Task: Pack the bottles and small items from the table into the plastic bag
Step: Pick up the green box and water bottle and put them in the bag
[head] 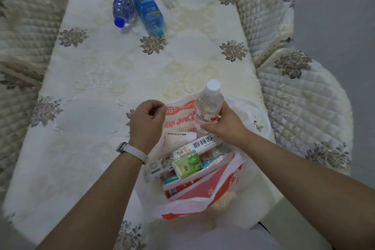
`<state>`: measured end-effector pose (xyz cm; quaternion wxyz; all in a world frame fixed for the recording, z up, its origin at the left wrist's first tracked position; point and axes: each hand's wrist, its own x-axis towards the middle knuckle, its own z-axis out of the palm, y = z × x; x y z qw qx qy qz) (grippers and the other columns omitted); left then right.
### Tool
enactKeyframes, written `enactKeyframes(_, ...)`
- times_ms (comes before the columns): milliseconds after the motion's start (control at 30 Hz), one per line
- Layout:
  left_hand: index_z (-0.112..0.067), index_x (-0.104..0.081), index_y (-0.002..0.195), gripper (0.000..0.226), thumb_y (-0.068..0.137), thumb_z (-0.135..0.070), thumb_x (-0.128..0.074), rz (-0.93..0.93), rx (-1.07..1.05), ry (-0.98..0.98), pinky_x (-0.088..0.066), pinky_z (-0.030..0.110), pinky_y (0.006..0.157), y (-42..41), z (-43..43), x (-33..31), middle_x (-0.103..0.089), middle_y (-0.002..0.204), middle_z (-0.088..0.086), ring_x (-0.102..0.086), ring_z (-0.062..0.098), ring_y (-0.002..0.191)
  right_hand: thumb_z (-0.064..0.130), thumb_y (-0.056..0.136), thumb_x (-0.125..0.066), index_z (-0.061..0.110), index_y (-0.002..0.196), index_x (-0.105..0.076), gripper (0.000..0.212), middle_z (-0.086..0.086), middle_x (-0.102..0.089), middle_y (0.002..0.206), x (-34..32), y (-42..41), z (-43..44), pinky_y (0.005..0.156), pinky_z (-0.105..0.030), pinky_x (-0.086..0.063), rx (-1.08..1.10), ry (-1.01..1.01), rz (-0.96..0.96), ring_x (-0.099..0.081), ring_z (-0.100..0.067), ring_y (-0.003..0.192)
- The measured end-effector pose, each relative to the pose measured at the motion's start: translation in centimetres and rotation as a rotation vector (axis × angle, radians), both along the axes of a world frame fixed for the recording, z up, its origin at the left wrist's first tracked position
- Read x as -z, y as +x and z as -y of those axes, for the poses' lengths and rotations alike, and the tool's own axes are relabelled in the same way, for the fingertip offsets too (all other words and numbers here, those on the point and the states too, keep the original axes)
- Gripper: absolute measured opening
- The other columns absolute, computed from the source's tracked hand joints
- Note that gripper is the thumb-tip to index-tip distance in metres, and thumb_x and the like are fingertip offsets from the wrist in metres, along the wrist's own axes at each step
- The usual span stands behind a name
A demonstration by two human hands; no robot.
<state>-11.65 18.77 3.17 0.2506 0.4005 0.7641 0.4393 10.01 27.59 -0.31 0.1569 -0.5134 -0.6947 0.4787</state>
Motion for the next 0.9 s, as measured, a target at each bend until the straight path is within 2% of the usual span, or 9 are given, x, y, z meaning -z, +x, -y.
enactKeyframes(133, -0.032, -0.065, 0.078, 0.015, 0.088, -0.020, -0.066, 0.020, 0.008, 0.005, -0.054, 0.034, 0.068, 0.3, 0.2, -0.4, -0.066, 0.077, -0.008, -0.063, 0.012, 0.075, 0.028, 0.071, -0.085, 0.025, 0.133, -0.044, 0.074, 0.013, -0.061, 0.115, -0.3, -0.2, 0.2, 0.083, -0.020, -0.045, -0.015, 0.040, 0.006, -0.058, -0.006, 0.102)
enactKeyframes(233, -0.031, -0.064, 0.078, 0.017, 0.088, -0.017, -0.065, -0.004, 0.013, 0.014, -0.045, 0.015, 0.063, 0.6, 0.7, -0.9, -0.065, 0.076, -0.009, -0.057, -0.002, 0.068, 0.027, 0.070, -0.085, 0.025, 0.133, -0.045, 0.075, 0.011, -0.062, 0.117, -0.3, -1.3, 0.2, 0.089, -0.028, -0.049, -0.035, 0.027, -0.026, -0.060, -0.008, 0.105)
enactKeyframes(333, -0.029, -0.064, 0.078, 0.019, 0.088, -0.014, -0.065, 0.022, -0.027, 0.019, -0.043, 0.007, 0.058, 1.0, 1.6, -1.6, -0.064, 0.074, -0.010, -0.055, -0.006, 0.065, 0.024, 0.070, -0.085, 0.025, 0.136, -0.043, 0.078, 0.013, -0.060, 0.115, -0.5, -2.5, 0.4, 0.084, -0.018, -0.044, -0.108, 0.050, -0.047, -0.059, -0.009, 0.106)
enactKeyframes(433, -0.030, -0.064, 0.079, 0.019, 0.088, -0.014, -0.065, 0.011, -0.056, -0.009, -0.043, 0.007, 0.058, 1.3, 2.3, -1.9, -0.064, 0.076, -0.012, -0.056, -0.008, 0.066, 0.033, 0.070, -0.086, 0.038, 0.127, -0.042, 0.072, 0.022, -0.056, 0.110, -0.8, -2.5, 0.9, 0.077, -0.004, -0.037, -0.191, 0.076, -0.034, -0.056, 0.005, 0.099)
enactKeyframes(500, -0.031, -0.064, 0.080, 0.018, 0.088, -0.015, -0.065, -0.004, -0.068, -0.034, -0.043, 0.009, 0.059, 1.5, 2.7, -2.0, -0.065, 0.079, -0.011, -0.057, -0.007, 0.068, 0.037, 0.070, -0.085, 0.043, 0.120, -0.043, 0.066, 0.027, -0.056, 0.107, -0.8, -1.9, 1.2, 0.076, -0.002, -0.037, -0.183, 0.075, -0.035, -0.052, 0.017, 0.094)
enactKeyframes(600, -0.029, -0.066, 0.084, 0.012, 0.088, -0.018, -0.065, -0.028, -0.097, -0.060, -0.050, 0.023, 0.068, 2.1, 3.4, -1.9, -0.067, 0.084, -0.008, -0.060, 0.002, 0.074, 0.021, 0.073, -0.083, 0.037, 0.116, -0.047, 0.058, 0.023, -0.060, 0.101, -0.4, -0.3, 0.7, 0.069, 0.002, -0.039, -0.171, 0.054, -0.003, -0.058, 0.008, 0.090)
enactKeyframes(667, -0.026, -0.067, 0.090, 0.007, 0.089, -0.020, -0.065, -0.056, -0.097, -0.094, -0.053, 0.027, 0.072, 2.5, 3.9, -2.0, -0.067, 0.087, -0.008, -0.062, 0.005, 0.078, 0.020, 0.074, -0.082, 0.032, 0.119, -0.050, 0.056, 0.019, -0.061, 0.101, -0.4, 0.4, 0.4, 0.066, 0.003, -0.039, -0.192, 0.041, 0.010, -0.059, 0.003, 0.090)
enactKeyframes(767, -0.023, -0.067, 0.094, 0.008, 0.088, -0.018, -0.064, -0.125, -0.085, -0.121, -0.049, 0.026, 0.076, 4.2, 4.8, -2.9, -0.065, 0.091, -0.011, -0.060, 0.005, 0.084, 0.026, 0.076, -0.079, 0.026, 0.128, -0.052, 0.059, 0.018, -0.061, 0.104, -1.0, 1.2, 0.1, 0.068, -0.002, -0.037, -0.281, 0.020, 0.025, -0.059, 0.002, 0.094)
enactKeyframes(900, -0.024, -0.065, 0.099, 0.010, 0.090, -0.019, -0.065, -0.183, -0.157, -0.133, -0.045, 0.024, 0.086, 6.5, 6.4, -4.8, -0.063, 0.099, -0.012, -0.057, 0.005, 0.093, 0.023, 0.080, -0.077, 0.023, 0.131, -0.049, 0.058, 0.013, -0.058, 0.110, -2.8, 2.0, -0.3, 0.075, -0.008, -0.040, -0.317, 0.017, -0.046, -0.057, 0.002, 0.096)
